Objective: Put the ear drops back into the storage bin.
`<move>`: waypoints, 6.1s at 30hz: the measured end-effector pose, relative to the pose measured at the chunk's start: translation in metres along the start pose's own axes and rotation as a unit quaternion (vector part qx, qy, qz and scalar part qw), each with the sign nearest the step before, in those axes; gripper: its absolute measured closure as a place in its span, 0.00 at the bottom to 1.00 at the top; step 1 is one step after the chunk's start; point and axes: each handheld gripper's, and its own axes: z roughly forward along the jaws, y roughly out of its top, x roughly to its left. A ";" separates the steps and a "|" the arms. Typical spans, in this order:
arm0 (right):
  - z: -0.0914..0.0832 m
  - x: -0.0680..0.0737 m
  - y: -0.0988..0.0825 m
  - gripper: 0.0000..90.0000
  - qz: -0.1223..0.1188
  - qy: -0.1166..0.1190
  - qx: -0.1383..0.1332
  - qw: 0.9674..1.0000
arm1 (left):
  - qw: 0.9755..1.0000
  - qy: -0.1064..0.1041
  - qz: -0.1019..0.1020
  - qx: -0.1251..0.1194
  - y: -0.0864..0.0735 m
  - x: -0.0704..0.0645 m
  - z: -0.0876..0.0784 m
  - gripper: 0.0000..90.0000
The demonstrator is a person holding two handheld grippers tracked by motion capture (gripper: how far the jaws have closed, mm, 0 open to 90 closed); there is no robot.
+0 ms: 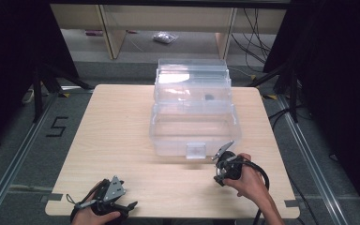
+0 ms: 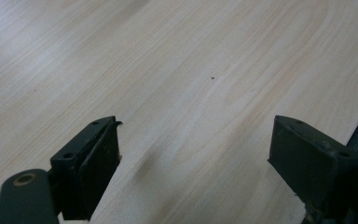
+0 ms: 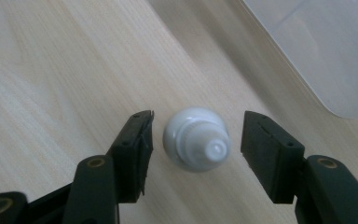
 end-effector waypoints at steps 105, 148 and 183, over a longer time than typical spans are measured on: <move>-0.081 -0.107 0.092 0.67 0.000 -0.010 0.031 0.999 | 1.000 -0.003 -0.001 0.002 0.000 0.001 0.000 0.17; 0.009 -0.129 0.107 0.67 0.065 0.001 0.133 0.989 | 1.000 -0.003 0.006 0.008 0.000 0.002 0.002 0.17; 0.013 -0.126 0.102 0.59 0.052 0.002 0.140 0.989 | 1.000 -0.011 0.016 0.018 0.000 0.003 0.000 0.17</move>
